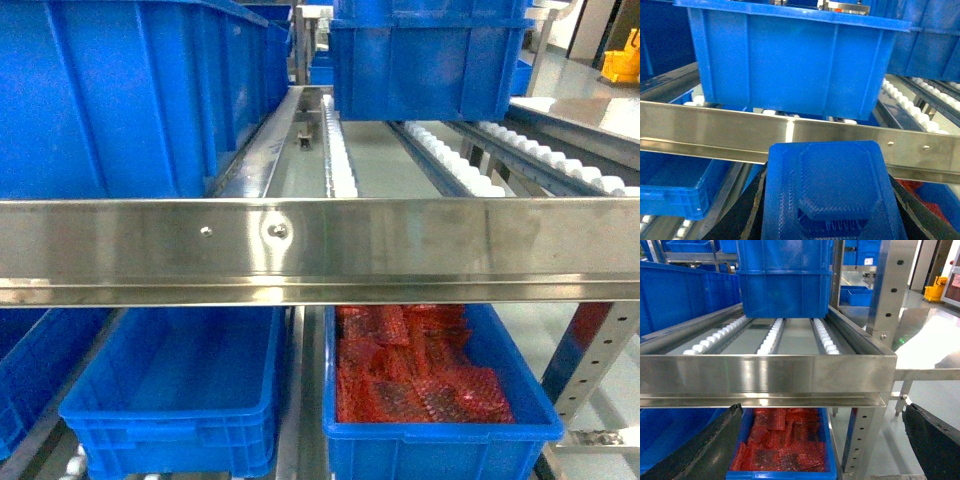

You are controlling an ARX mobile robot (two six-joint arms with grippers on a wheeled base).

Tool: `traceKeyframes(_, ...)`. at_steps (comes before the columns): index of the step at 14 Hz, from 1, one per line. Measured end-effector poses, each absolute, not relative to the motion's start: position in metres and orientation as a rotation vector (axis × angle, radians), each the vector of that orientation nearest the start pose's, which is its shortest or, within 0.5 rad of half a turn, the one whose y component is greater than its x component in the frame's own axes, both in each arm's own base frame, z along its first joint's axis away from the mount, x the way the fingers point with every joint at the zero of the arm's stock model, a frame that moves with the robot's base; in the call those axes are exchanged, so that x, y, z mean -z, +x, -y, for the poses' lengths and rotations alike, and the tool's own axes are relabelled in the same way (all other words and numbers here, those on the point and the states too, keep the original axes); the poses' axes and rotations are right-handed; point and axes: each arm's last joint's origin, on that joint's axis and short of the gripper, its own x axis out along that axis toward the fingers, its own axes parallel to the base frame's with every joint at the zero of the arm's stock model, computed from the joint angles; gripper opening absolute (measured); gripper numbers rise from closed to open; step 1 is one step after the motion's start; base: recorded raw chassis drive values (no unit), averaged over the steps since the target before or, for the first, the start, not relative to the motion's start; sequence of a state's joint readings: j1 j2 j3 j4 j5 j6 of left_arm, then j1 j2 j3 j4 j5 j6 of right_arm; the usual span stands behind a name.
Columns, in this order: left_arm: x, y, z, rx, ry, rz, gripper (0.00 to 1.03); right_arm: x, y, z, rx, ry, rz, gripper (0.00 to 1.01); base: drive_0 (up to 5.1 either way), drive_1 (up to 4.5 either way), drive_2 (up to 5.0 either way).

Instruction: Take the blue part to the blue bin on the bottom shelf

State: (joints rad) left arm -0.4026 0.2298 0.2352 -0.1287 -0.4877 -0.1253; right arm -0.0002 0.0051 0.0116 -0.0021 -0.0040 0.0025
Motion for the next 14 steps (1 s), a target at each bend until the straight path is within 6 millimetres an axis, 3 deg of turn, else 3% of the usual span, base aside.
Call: traceKeyframes(14,-0.2135,0.0976,0.0270,-0.086,-0.073,-0.106,0.43,-0.1666,0.0973,-0.0001,-0.003,0.002,0.002,0.98,0.0,0.00,0.0)
